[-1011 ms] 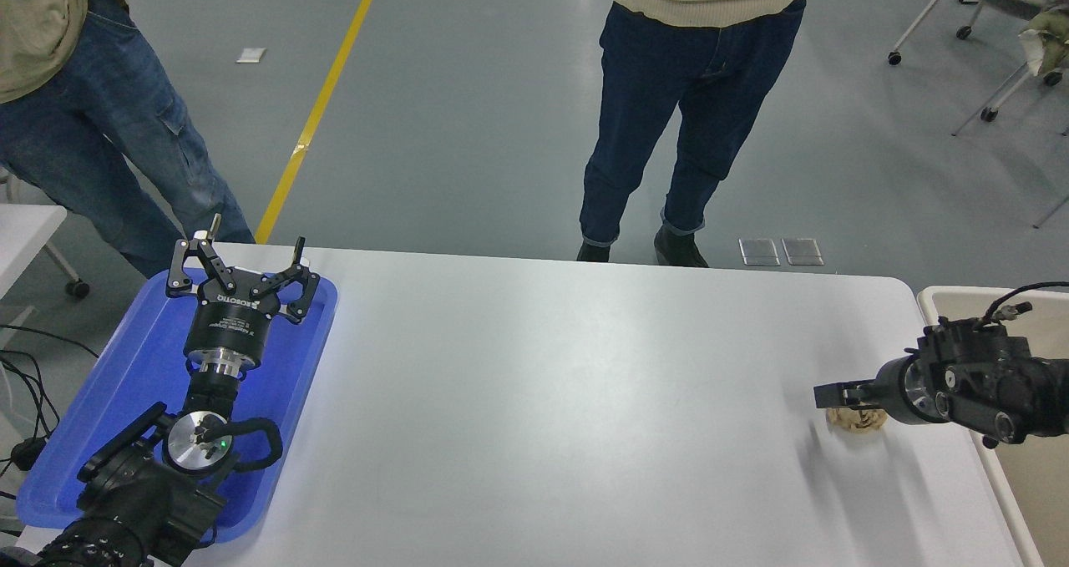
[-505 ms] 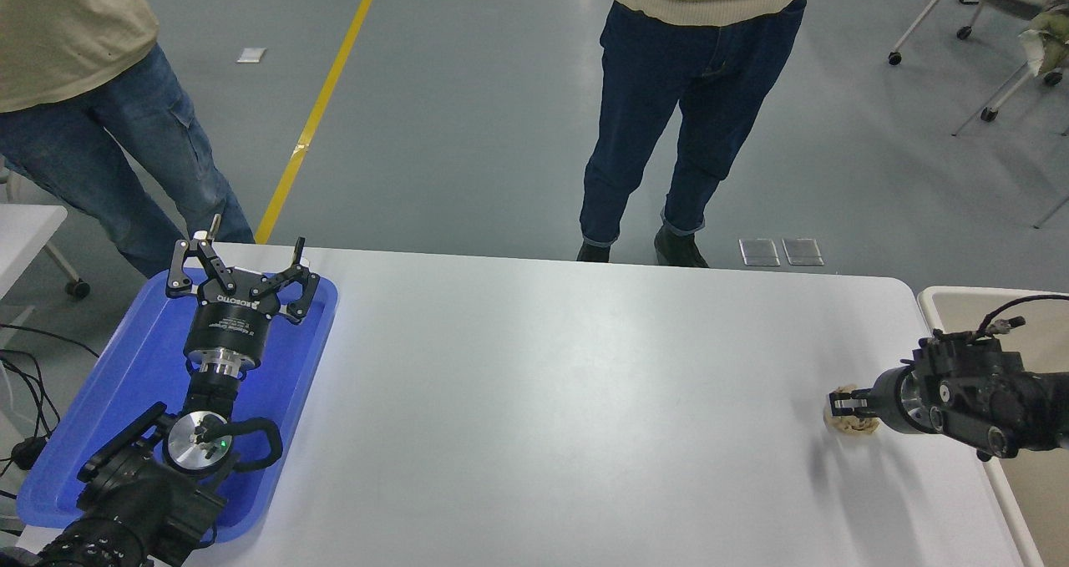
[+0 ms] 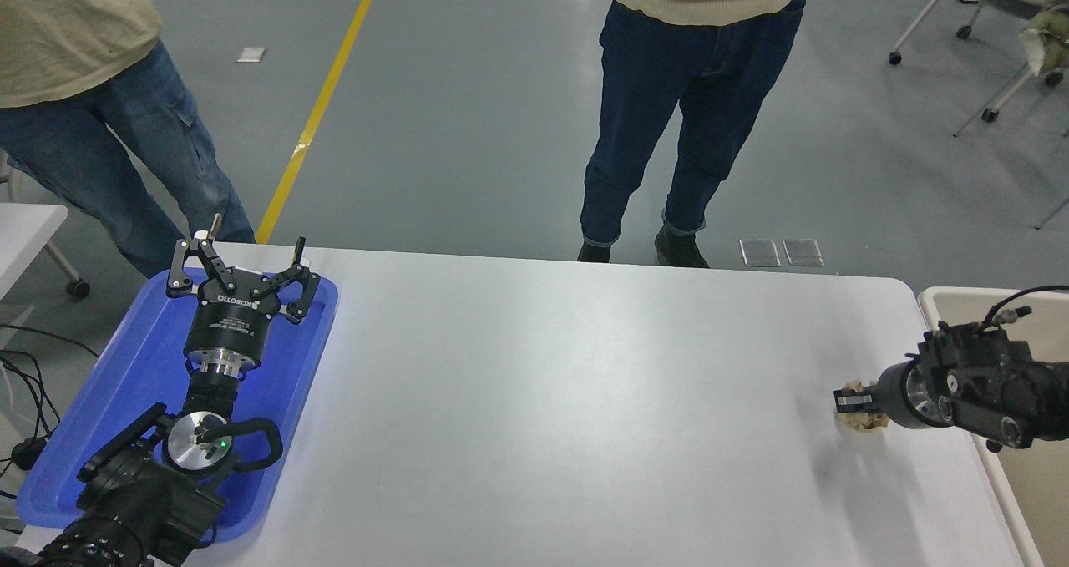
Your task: Pick up paper ball place in dustbin
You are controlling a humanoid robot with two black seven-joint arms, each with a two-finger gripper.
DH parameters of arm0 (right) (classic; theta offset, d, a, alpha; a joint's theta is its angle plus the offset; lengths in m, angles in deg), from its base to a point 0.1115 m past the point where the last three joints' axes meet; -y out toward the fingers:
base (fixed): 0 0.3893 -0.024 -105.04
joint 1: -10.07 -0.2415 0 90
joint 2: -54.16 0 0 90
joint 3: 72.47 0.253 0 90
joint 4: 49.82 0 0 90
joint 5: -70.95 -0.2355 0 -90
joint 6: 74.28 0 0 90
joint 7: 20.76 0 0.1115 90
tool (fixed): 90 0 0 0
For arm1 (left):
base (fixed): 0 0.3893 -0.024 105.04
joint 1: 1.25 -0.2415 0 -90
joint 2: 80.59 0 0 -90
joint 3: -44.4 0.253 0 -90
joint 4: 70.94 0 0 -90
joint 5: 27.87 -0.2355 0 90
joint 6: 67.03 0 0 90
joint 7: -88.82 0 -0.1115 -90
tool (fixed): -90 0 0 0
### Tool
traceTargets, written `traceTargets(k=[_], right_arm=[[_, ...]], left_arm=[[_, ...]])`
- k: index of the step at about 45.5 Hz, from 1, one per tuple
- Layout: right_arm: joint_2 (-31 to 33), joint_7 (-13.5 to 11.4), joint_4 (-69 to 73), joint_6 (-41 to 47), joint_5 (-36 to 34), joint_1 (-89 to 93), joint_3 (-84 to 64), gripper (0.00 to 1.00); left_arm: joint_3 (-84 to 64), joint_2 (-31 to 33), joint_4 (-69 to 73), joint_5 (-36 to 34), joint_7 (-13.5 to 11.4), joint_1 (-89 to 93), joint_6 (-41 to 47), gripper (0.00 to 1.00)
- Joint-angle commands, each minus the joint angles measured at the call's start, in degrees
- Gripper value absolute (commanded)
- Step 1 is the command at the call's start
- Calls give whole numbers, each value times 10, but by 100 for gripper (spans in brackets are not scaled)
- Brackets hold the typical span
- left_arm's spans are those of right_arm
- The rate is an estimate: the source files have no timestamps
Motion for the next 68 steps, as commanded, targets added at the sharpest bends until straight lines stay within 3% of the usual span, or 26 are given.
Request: traceTargets(k=[1, 16, 32, 52, 68], right_arm=[[84, 1, 96, 51, 1, -102, -21, 0], [181, 0, 282, 154, 3, -396, -181, 0], [171, 1, 363, 266, -13, -651, -312, 0], [164, 0, 365, 297, -17, -689, -313, 1], [202, 1, 314, 297, -19, -626, -298, 4]], left_arm=[[0, 0, -1, 0, 1, 0, 0, 100], [0, 0, -1, 0, 2, 0, 0, 100], [0, 0, -1, 0, 2, -1, 0, 100], [0, -1, -1, 0, 2, -1, 0, 100], [0, 0, -1, 0, 2, -1, 0, 100]])
